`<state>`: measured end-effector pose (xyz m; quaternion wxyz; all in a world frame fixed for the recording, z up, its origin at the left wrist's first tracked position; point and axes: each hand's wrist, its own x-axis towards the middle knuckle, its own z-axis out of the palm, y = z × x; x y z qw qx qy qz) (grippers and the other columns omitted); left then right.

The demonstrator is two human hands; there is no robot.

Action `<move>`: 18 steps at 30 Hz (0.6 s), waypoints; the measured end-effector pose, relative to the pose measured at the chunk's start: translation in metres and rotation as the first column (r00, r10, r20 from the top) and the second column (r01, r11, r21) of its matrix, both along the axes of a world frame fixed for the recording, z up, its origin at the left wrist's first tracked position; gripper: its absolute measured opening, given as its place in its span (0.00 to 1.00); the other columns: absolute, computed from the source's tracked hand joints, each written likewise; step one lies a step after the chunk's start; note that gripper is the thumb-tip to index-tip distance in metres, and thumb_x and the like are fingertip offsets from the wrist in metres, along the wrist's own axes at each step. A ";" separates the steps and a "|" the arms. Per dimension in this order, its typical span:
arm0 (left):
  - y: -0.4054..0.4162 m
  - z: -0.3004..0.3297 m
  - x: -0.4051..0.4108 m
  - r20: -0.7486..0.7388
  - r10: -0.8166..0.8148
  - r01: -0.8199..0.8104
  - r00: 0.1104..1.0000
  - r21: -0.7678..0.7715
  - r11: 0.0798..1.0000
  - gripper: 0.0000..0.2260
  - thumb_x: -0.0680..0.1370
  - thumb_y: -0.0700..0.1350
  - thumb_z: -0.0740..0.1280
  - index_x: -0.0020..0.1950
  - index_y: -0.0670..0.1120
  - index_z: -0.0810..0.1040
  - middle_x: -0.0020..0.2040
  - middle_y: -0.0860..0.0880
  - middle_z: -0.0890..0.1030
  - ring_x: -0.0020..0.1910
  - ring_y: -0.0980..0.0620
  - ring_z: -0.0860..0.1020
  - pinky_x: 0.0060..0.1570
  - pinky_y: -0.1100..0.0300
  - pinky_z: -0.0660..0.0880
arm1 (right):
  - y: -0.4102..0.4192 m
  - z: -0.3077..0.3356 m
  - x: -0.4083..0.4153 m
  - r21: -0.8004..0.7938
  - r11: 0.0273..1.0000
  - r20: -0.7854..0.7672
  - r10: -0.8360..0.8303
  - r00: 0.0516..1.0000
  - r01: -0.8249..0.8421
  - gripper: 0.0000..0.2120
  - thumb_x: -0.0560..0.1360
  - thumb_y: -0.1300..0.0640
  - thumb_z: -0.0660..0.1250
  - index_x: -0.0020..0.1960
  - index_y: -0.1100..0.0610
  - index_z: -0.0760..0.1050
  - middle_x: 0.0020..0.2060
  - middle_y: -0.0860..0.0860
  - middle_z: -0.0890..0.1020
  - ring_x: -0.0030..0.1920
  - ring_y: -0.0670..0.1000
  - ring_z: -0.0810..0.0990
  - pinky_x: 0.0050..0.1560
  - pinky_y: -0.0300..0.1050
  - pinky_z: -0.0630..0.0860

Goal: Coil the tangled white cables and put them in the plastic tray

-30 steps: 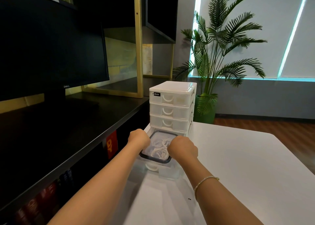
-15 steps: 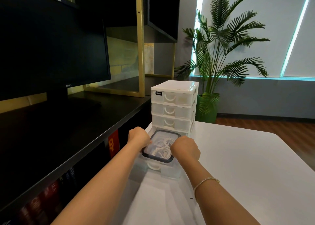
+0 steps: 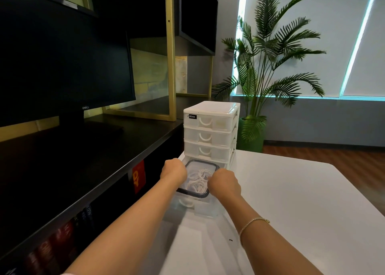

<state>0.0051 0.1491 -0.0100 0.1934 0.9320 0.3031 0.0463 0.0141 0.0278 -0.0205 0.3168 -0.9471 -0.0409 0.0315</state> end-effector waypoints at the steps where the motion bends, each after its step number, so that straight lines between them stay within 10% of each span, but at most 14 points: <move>1: -0.002 -0.001 0.001 0.016 0.002 -0.002 1.000 0.007 1.000 0.13 0.79 0.39 0.60 0.62 0.36 0.71 0.58 0.40 0.76 0.55 0.46 0.78 0.46 0.61 0.74 | 0.001 0.001 0.000 -0.013 1.000 -0.013 0.020 1.000 -0.020 0.13 0.76 0.58 0.65 0.59 0.60 0.74 0.53 0.57 0.79 0.45 0.53 0.77 0.49 0.42 0.75; 13: -0.043 0.002 -0.002 0.141 -0.071 0.041 0.987 0.204 0.978 0.11 0.78 0.41 0.62 0.59 0.41 0.75 0.60 0.40 0.76 0.63 0.42 0.69 0.55 0.54 0.73 | -0.035 0.012 -0.004 -0.148 0.982 0.035 0.125 0.992 -0.119 0.09 0.75 0.54 0.65 0.50 0.58 0.75 0.41 0.52 0.76 0.41 0.51 0.75 0.39 0.41 0.71; 18: -0.084 -0.001 0.021 0.253 -0.164 0.135 0.954 0.127 0.983 0.11 0.78 0.42 0.62 0.57 0.41 0.79 0.55 0.40 0.79 0.55 0.43 0.75 0.45 0.56 0.73 | -0.078 0.004 0.011 -0.183 0.981 -0.032 0.059 0.998 -0.064 0.15 0.76 0.56 0.62 0.33 0.57 0.66 0.31 0.51 0.71 0.30 0.48 0.70 0.27 0.38 0.64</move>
